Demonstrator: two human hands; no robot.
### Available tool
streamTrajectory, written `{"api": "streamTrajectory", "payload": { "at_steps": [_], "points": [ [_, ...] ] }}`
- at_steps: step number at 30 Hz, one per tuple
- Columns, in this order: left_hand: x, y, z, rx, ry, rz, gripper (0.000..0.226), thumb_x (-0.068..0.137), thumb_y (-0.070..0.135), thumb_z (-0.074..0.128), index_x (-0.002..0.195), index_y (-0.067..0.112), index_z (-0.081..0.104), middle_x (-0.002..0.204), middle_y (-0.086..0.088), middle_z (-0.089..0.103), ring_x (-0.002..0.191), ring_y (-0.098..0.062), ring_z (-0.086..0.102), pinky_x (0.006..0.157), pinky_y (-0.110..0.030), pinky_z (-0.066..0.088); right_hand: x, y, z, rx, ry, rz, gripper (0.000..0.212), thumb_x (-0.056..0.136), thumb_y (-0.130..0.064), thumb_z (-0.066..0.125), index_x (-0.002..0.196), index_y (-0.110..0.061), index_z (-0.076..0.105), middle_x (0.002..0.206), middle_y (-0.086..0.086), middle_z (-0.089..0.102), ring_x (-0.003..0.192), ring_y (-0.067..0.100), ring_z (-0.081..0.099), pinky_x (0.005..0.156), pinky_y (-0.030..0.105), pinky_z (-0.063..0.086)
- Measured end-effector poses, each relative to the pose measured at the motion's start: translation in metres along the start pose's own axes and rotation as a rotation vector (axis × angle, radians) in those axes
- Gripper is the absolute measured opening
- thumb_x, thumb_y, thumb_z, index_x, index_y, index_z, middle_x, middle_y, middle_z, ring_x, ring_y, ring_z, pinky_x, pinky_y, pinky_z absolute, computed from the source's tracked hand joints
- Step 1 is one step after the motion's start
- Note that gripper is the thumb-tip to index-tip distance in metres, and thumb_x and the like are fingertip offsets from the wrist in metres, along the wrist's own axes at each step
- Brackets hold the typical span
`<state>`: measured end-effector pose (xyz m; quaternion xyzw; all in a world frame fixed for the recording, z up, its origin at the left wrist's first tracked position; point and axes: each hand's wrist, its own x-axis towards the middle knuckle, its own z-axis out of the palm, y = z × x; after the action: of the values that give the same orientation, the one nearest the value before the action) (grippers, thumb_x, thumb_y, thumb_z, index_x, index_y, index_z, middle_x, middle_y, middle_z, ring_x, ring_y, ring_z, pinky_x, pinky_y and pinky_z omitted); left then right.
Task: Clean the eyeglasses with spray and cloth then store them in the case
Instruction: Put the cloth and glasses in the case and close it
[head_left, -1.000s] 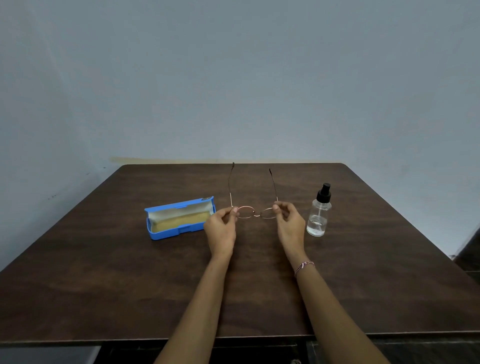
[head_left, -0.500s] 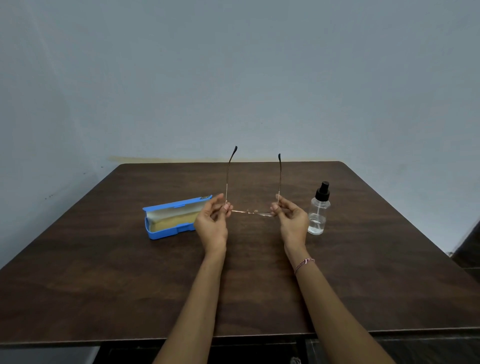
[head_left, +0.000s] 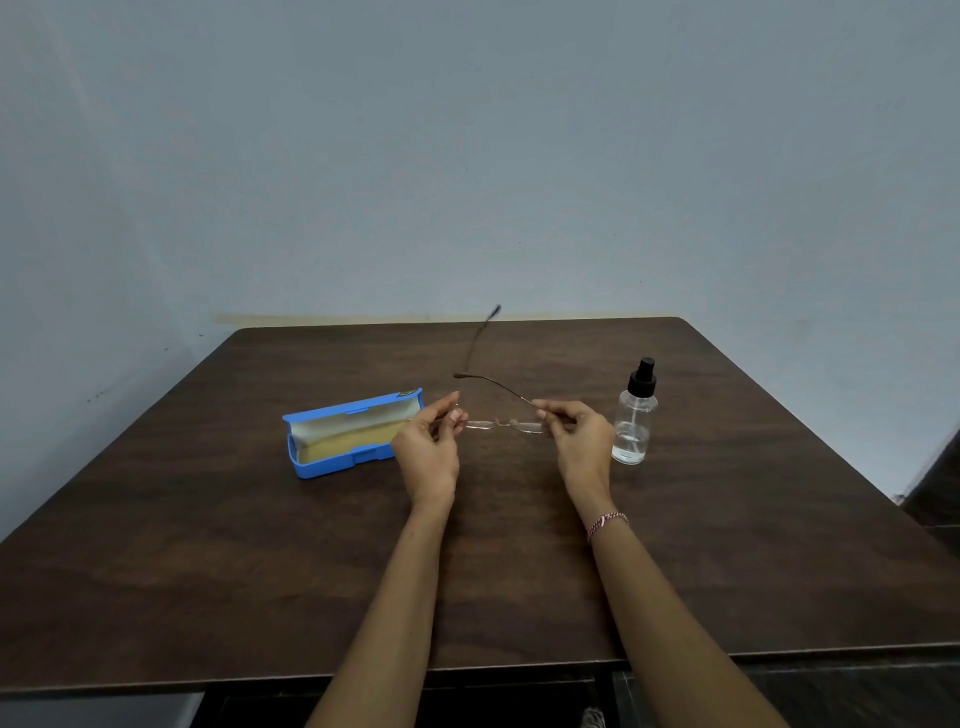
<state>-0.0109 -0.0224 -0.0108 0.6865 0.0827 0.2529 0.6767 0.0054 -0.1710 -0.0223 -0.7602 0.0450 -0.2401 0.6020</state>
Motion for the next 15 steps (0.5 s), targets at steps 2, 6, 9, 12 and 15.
{"api": "streamTrajectory", "payload": {
  "at_steps": [2, 6, 9, 12, 15],
  "points": [
    [0.0, -0.002, 0.0, 0.095, -0.013, 0.059, 0.025, 0.088, -0.002, 0.058, 0.109, 0.008, 0.068, 0.092, -0.004, 0.071, 0.08, -0.002, 0.066, 0.075, -0.009, 0.052, 0.0, 0.0, 0.0, -0.015, 0.0, -0.027, 0.016, 0.084, -0.003, 0.065, 0.086, -0.018, 0.071, 0.091, -0.005, 0.069, 0.081, 0.012, 0.065, 0.084, 0.032, 0.055],
    [0.002, -0.004, -0.001, 0.219, -0.011, 0.104, 0.024, 0.087, -0.002, 0.059, 0.105, 0.009, 0.07, 0.089, -0.001, 0.072, 0.08, -0.003, 0.066, 0.074, -0.01, 0.051, 0.001, 0.0, 0.0, -0.019, -0.014, -0.025, 0.016, 0.085, -0.007, 0.065, 0.089, -0.022, 0.069, 0.096, -0.003, 0.068, 0.085, 0.012, 0.066, 0.084, 0.032, 0.055],
    [0.002, -0.006, -0.001, 0.263, -0.009, 0.13, 0.024, 0.085, -0.005, 0.06, 0.102, 0.009, 0.071, 0.094, -0.002, 0.073, 0.087, -0.008, 0.067, 0.078, -0.015, 0.049, 0.003, 0.007, 0.001, 0.059, -0.012, 0.018, 0.012, 0.086, -0.014, 0.066, 0.093, -0.023, 0.069, 0.094, -0.003, 0.07, 0.09, 0.012, 0.066, 0.086, 0.035, 0.055],
    [0.002, -0.006, -0.002, 0.277, 0.0, 0.132, 0.025, 0.083, -0.005, 0.062, 0.101, 0.009, 0.072, 0.096, -0.002, 0.072, 0.089, -0.007, 0.066, 0.081, -0.017, 0.05, 0.003, 0.009, 0.001, 0.233, -0.003, 0.093, 0.012, 0.092, -0.02, 0.058, 0.096, -0.019, 0.07, 0.097, 0.001, 0.071, 0.09, 0.01, 0.067, 0.086, 0.03, 0.054],
    [0.001, -0.003, -0.003, 0.281, 0.025, 0.131, 0.024, 0.083, -0.003, 0.064, 0.102, 0.01, 0.071, 0.096, 0.001, 0.071, 0.086, -0.003, 0.064, 0.075, -0.007, 0.047, 0.001, 0.0, 0.001, 0.475, 0.008, 0.21, 0.03, 0.097, -0.03, 0.047, 0.094, -0.01, 0.069, 0.098, 0.005, 0.071, 0.086, 0.011, 0.068, 0.077, 0.023, 0.055]
  ]
}}
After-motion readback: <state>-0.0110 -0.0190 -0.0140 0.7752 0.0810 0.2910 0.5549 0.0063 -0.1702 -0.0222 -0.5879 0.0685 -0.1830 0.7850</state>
